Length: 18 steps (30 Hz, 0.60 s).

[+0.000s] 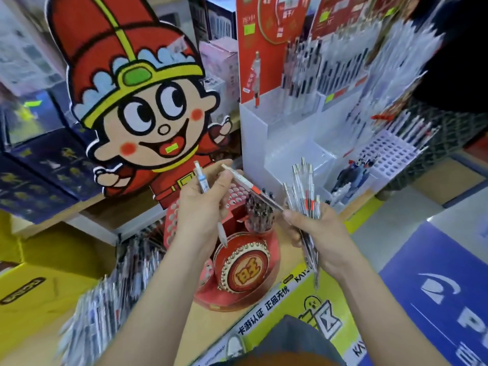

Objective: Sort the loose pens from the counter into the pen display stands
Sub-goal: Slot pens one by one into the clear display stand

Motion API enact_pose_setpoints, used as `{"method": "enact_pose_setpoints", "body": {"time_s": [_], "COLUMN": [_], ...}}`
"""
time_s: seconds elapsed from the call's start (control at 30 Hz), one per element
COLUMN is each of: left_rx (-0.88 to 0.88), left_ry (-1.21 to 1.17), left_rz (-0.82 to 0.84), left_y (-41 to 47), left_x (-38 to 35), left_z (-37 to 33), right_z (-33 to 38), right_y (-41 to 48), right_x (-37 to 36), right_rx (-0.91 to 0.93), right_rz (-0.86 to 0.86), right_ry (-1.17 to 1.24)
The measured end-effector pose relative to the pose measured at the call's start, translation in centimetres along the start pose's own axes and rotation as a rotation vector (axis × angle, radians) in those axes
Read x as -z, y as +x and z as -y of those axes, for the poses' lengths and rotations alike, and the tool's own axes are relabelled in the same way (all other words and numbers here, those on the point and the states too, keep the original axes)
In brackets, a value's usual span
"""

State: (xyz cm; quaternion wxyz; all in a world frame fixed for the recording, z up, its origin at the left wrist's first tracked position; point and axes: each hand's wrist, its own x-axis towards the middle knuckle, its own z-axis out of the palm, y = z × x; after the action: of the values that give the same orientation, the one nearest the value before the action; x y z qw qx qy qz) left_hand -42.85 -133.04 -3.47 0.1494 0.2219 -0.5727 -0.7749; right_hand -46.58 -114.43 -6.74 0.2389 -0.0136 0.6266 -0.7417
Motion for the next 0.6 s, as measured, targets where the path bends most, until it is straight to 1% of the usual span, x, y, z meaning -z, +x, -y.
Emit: {"method": "enact_pose_setpoints", "body": {"time_s": [0.1, 0.17, 0.23, 0.33, 0.4, 0.47, 0.53, 0.6], "left_rx": [0.026, 0.023, 0.011, 0.015, 0.026, 0.048, 0.077, 0.092], "left_ry": [-0.030, -0.035, -0.034, -0.100, -0.156, -0.242, -0.301, -0.330], "left_rz": [-0.020, -0.042, -0.073, -0.090, -0.101, -0.169, -0.248, -0.302], "left_y": [0.8, 1.6, 2.4, 3.1, 3.5, 4.1, 4.3, 4.3], "left_x": [-1.4, -2.6, -4.2, -7.5, -9.6, -11.3, -12.9, -14.3], "left_z": [0.0, 0.1, 0.4, 0.9, 1.5, 2.2, 2.7, 3.0], "right_z": [0.9, 1.5, 2.2, 2.9, 3.0, 3.2, 3.5, 4.2], "right_y": [1.4, 2.6, 4.0, 5.6, 6.3, 7.0, 7.5, 8.0], "right_x": [1.3, 2.4, 3.7, 5.8, 6.5, 6.9, 6.8, 6.8], "right_rx": [0.068, 0.068, 0.037, -0.085, -0.153, -0.222, -0.255, -0.263], "right_rz": [0.012, 0.067, 0.137, 0.241, 0.325, 0.372, 0.390, 0.368], "right_ry": [-0.120, -0.188, -0.217, -0.202, -0.160, -0.043, 0.071, 0.116]}}
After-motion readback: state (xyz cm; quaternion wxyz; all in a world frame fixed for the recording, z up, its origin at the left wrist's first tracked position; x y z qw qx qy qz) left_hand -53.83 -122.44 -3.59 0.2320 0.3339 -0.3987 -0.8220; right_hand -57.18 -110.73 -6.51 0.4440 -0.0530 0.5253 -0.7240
